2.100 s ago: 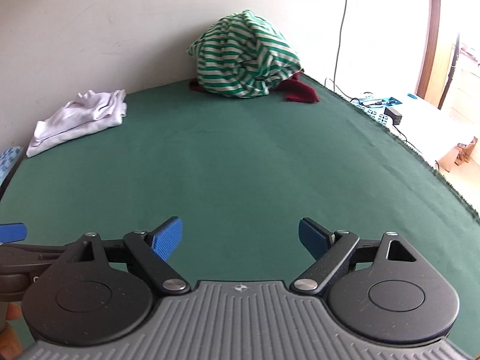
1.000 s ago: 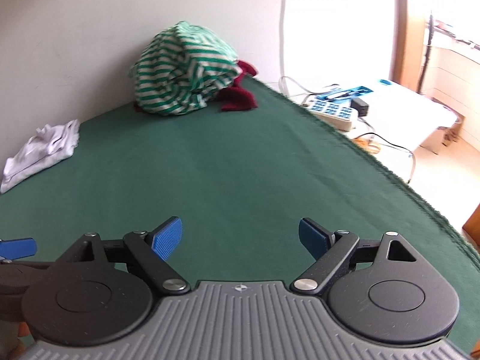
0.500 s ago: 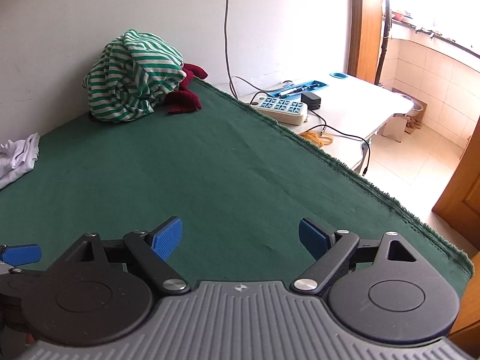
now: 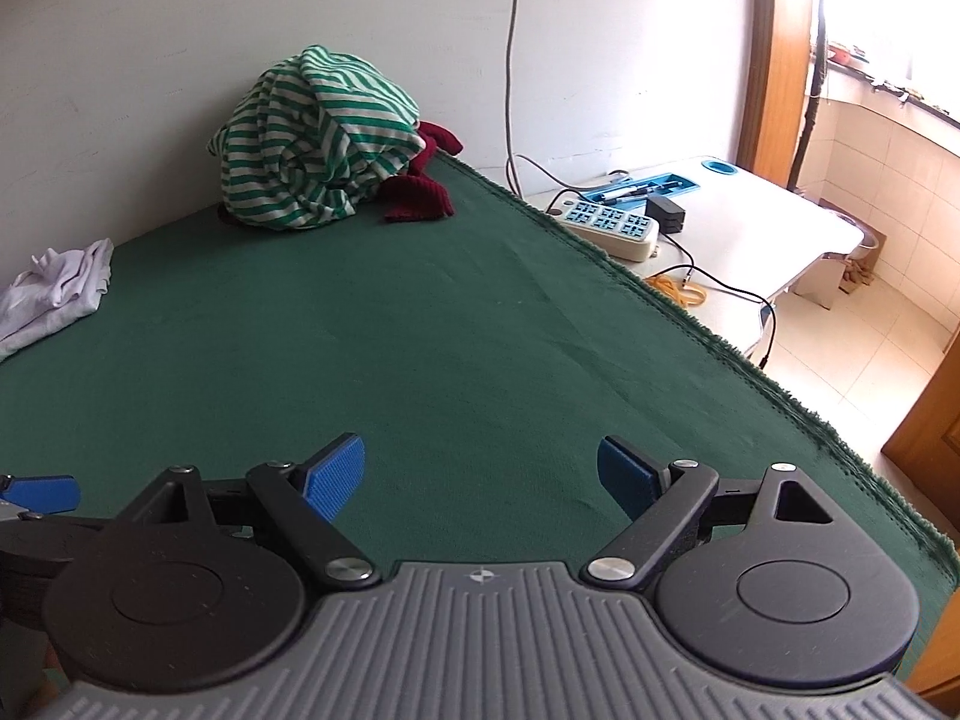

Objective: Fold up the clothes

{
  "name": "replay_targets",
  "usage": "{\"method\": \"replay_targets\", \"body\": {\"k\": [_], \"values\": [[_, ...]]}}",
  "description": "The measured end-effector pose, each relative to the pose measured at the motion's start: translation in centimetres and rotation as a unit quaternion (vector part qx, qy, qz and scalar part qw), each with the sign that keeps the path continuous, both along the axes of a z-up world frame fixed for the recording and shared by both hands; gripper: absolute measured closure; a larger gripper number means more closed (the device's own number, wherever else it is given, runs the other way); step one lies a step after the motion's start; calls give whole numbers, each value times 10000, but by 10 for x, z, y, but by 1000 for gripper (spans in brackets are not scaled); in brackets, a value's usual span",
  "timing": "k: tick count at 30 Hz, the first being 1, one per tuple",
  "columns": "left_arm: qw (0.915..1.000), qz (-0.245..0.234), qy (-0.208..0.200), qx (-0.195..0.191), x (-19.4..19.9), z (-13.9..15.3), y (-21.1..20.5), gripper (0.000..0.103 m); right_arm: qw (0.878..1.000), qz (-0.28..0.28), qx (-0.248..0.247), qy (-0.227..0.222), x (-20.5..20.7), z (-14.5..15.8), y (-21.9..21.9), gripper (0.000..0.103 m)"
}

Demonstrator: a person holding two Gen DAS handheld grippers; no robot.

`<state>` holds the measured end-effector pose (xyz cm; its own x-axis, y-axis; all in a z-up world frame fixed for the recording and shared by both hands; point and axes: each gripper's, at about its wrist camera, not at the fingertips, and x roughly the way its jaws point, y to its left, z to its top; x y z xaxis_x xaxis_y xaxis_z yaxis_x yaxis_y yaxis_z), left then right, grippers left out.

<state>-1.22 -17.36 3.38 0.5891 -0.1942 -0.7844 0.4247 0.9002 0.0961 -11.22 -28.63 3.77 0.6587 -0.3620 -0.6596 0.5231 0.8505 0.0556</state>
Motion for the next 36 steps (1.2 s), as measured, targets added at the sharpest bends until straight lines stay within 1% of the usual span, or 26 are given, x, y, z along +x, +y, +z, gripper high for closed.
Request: {"method": "replay_targets", "body": {"k": [6,10,12,14,17,20,21,22,23,24,26,27,28,30,31,33,34,36], "values": [[10000,75,13,3,3,1,4,1,10000,79,-18,1,4,1,4,16],[10000,2,-3,-16,3,1,5,1,9999,130,-34,13,7,2,7,16],[9999,-78,-14,106,9,2,4,1,9996,280,-17,76,13,5,7,16],[9994,-210,-50,260,21,11,4,1,9987,478,14,148,28,16,3,21],[9991,-326,-189,218,55,49,11,1,9959,821,237,307,63,45,-10,22],[9984,-483,-266,84,99,104,22,1,9900,1189,564,500,105,84,-27,22],[9981,-502,-347,100,113,122,25,1,9884,1294,587,537,119,100,-32,21],[9975,-520,-456,153,128,141,26,1,9865,1413,586,592,133,115,-36,18],[9964,-534,-606,240,144,160,26,1,9839,1562,537,685,150,129,-39,18],[9951,-600,-713,344,158,172,23,1,9811,1709,463,778,166,142,-41,17],[9915,-774,-886,558,184,191,16,1,9762,1971,58,898,196,159,-45,14],[9911,-769,-900,611,196,194,13,1,9746,2061,-194,856,208,163,-47,13],[9926,-641,-861,572,208,192,12,1,9734,2126,-399,751,219,163,-49,10],[9967,-306,-668,335,225,179,10,1,9730,2166,-656,462,241,155,-59,10],[9984,-201,-471,219,233,168,8,1,9736,2145,-691,360,253,146,-64,10],[9998,0,-138,138,241,144,2,1,9752,2092,-645,322,284,126,-75,11],[9998,126,-35,122,244,132,-1,1,9760,2065,-622,303,299,115,-80,13],[9996,274,75,72,238,112,-2,1,9765,2042,-659,216,326,95,-83,14]]}}
